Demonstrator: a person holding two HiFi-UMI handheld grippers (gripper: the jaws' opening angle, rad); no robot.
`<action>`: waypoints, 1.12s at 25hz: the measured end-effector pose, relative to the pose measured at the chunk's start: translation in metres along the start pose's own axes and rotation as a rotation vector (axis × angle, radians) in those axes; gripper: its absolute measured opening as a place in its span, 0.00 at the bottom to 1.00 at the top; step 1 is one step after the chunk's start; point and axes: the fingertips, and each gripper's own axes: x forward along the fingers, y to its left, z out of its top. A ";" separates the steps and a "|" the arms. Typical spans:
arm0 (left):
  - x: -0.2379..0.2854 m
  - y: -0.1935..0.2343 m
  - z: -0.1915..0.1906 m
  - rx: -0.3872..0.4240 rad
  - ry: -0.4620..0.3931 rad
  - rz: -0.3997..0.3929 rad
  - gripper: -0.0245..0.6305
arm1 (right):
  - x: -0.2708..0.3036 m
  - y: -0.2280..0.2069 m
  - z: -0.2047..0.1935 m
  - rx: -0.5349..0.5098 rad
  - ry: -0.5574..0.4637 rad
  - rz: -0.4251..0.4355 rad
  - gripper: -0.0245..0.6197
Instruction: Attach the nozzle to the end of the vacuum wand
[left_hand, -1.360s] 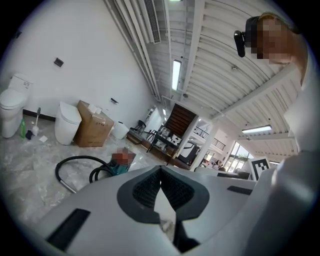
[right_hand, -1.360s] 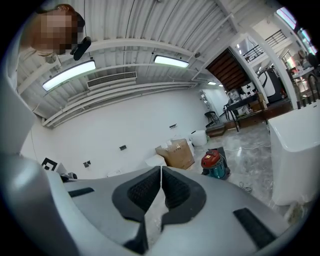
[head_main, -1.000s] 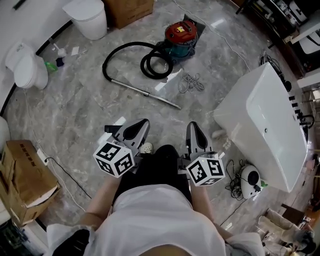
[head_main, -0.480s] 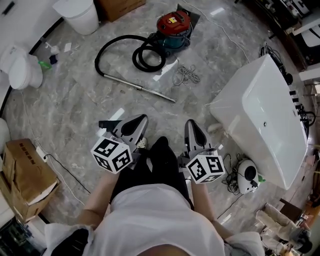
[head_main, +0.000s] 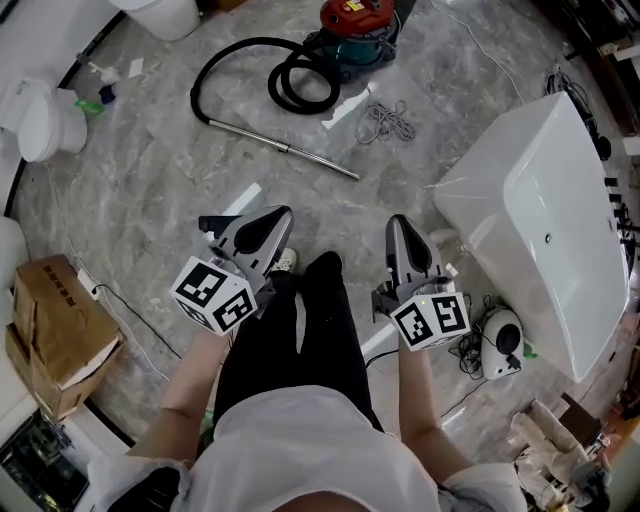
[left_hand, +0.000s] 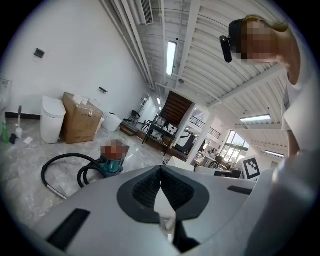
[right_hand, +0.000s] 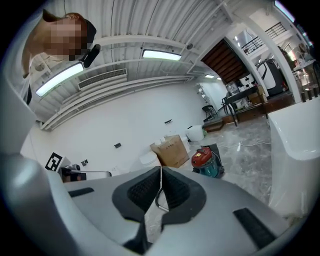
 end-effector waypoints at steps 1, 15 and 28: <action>0.005 0.006 -0.003 0.006 0.000 0.002 0.05 | 0.004 -0.006 -0.005 -0.003 0.001 0.013 0.07; 0.098 0.157 -0.166 -0.013 0.031 0.007 0.05 | 0.091 -0.129 -0.170 -0.024 -0.043 0.068 0.07; 0.194 0.322 -0.368 0.001 0.035 0.033 0.05 | 0.201 -0.236 -0.387 -0.084 -0.006 0.167 0.07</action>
